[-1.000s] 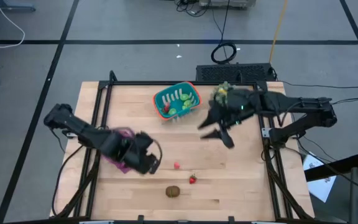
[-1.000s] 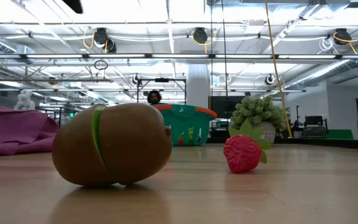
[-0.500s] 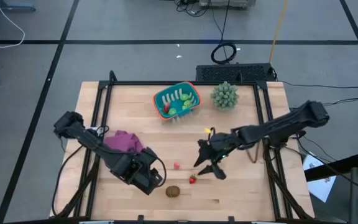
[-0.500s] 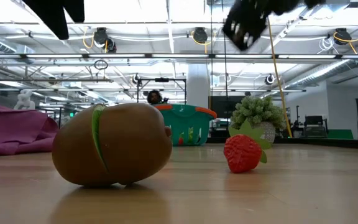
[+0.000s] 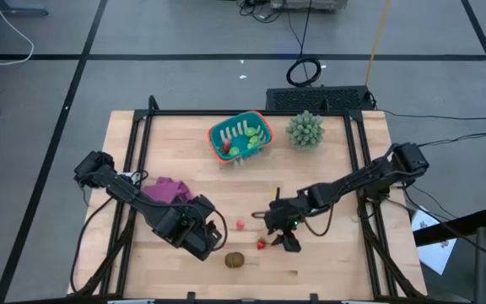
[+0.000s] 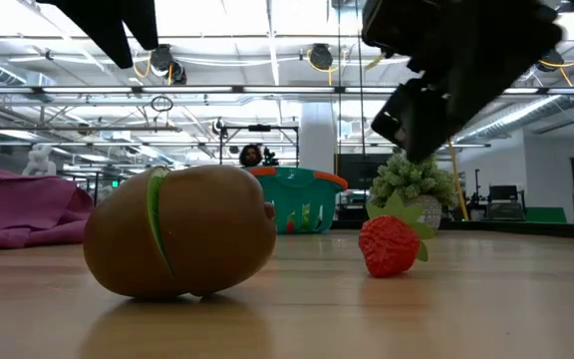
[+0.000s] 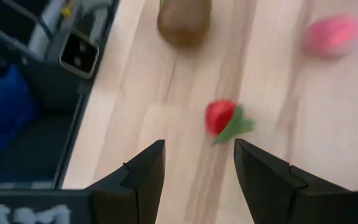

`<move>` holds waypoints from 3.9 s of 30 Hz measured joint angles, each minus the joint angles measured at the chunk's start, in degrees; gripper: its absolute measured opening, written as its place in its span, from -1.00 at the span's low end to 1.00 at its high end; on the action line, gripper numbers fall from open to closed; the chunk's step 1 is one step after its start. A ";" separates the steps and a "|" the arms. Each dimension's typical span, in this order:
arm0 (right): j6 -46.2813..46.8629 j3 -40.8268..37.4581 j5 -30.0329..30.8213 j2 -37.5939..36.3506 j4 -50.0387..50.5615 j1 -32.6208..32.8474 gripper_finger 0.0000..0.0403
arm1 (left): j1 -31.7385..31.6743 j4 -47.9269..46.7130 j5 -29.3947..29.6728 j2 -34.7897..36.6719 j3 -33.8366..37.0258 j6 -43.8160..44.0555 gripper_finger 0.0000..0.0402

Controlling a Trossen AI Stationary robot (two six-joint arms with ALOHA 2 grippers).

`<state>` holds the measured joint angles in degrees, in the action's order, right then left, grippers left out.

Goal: Pick and placing Produce into tupperware
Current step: Put the strawberry into the blue basket

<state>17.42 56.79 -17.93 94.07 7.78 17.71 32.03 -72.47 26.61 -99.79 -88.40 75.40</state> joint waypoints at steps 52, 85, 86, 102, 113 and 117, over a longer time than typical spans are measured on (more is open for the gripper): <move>-12.14 21.69 9.35 17.24 17.38 2.97 0.26 | -0.76 -12.90 -1.09 0.02 0.00 1.86 0.25; -11.00 21.60 9.36 21.15 16.47 2.26 0.26 | 1.49 -15.96 -1.09 0.07 0.00 7.14 0.25; -11.00 21.60 9.37 21.15 16.47 2.26 0.26 | 1.49 -15.96 -1.10 0.07 0.02 7.12 0.25; -10.59 21.58 9.35 21.15 16.50 2.26 -0.01 | 1.49 -15.96 -1.11 0.07 0.00 7.12 0.25; -10.76 21.58 9.34 21.15 16.37 1.41 -0.15 | 1.49 -15.98 -1.13 0.07 0.00 7.12 0.25; -10.74 21.58 9.33 21.15 16.23 1.04 -0.21 | 1.49 -15.98 -1.13 0.07 0.02 7.11 0.25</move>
<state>6.68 78.37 -8.60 115.22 24.01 18.74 33.52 -88.44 25.47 -99.72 -88.38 82.52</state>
